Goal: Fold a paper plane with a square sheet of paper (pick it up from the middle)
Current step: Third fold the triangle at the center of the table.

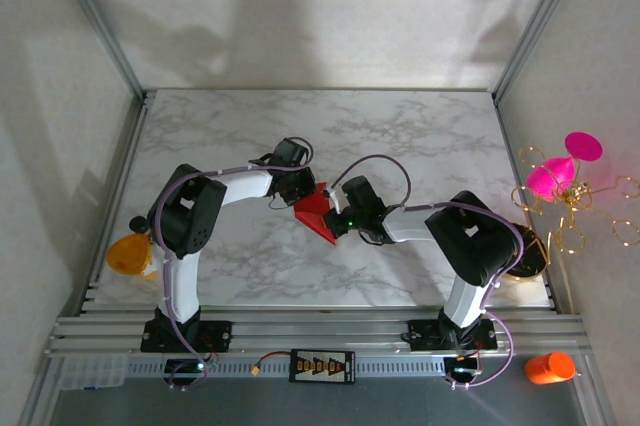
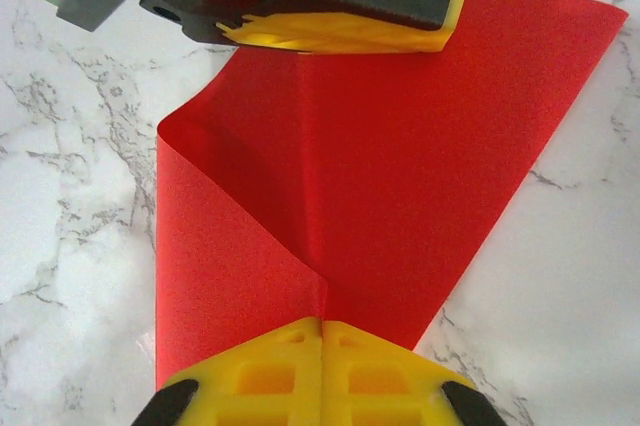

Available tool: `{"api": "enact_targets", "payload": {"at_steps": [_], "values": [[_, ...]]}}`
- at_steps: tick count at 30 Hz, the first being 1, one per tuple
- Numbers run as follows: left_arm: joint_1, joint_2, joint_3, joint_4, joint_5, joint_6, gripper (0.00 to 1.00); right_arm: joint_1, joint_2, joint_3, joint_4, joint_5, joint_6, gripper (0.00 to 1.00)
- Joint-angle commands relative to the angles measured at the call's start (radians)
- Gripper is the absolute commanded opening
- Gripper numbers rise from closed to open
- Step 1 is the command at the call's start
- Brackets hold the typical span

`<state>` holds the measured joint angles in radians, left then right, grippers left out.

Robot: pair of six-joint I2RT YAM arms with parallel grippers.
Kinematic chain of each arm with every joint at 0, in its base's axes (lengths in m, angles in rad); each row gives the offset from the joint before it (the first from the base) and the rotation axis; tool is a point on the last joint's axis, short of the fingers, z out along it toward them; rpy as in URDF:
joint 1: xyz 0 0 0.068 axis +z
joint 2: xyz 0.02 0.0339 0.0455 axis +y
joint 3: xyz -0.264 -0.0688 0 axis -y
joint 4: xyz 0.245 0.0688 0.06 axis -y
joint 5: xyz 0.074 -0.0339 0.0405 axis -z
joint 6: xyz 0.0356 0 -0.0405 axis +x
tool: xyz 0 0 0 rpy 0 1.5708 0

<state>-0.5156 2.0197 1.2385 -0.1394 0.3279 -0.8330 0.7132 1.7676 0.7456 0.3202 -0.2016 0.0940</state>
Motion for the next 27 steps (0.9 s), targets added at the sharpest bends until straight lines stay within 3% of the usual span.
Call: {"api": "enact_targets", "payload": {"at_steps": [1,11,20,27], "values": [[-0.015,0.044,-0.011,-0.057,-0.012,0.012,0.08,-0.008,0.021,0.017,-0.018,0.013,0.004,0.0],[-0.014,-0.021,0.009,-0.044,0.001,-0.011,0.11,-0.008,0.034,0.014,-0.033,0.008,0.003,0.0],[0.023,-0.273,-0.186,0.11,-0.049,-0.229,0.17,-0.009,0.042,0.03,-0.073,0.014,0.01,0.0],[-0.041,-0.385,-0.338,0.21,-0.035,-0.389,0.17,-0.009,0.041,0.038,-0.097,0.012,0.007,0.0]]}}
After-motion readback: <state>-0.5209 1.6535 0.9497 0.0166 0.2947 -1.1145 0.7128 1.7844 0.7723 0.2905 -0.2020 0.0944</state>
